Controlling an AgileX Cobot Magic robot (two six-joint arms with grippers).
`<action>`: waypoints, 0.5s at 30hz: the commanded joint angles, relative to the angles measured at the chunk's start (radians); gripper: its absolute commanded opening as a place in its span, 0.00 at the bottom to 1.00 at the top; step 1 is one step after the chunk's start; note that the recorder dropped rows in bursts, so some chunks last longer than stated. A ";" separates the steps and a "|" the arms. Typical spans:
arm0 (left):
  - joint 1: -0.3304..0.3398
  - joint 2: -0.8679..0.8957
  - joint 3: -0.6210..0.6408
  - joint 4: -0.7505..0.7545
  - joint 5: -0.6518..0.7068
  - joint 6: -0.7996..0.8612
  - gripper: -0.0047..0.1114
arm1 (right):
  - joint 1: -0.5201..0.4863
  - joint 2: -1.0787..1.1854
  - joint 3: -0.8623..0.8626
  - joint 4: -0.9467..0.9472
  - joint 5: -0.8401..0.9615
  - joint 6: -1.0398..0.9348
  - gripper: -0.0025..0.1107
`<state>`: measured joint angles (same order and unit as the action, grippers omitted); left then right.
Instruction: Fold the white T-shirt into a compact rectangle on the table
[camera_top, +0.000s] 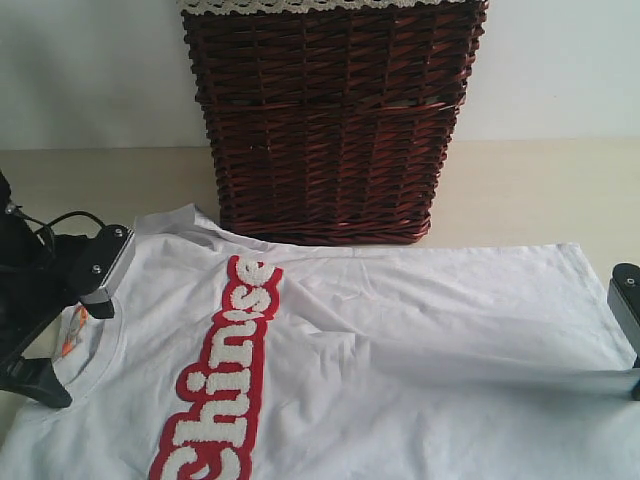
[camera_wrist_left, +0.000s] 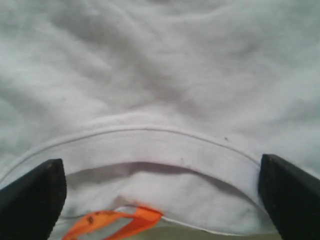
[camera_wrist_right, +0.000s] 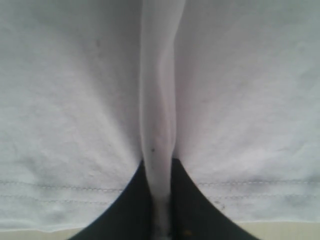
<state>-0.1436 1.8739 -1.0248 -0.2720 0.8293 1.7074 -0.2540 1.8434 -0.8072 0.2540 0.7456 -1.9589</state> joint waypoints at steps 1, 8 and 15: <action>-0.010 -0.001 0.002 -0.001 -0.024 -0.010 0.95 | -0.005 0.046 0.022 -0.073 -0.057 0.001 0.02; -0.010 0.015 0.002 0.003 -0.104 0.013 0.95 | -0.005 0.046 0.022 -0.070 -0.057 0.001 0.02; -0.010 0.079 0.002 0.060 -0.054 0.005 0.95 | -0.005 0.046 0.022 -0.070 -0.057 0.001 0.02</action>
<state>-0.1496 1.9278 -1.0248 -0.2475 0.7566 1.7181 -0.2540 1.8434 -0.8072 0.2577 0.7456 -1.9589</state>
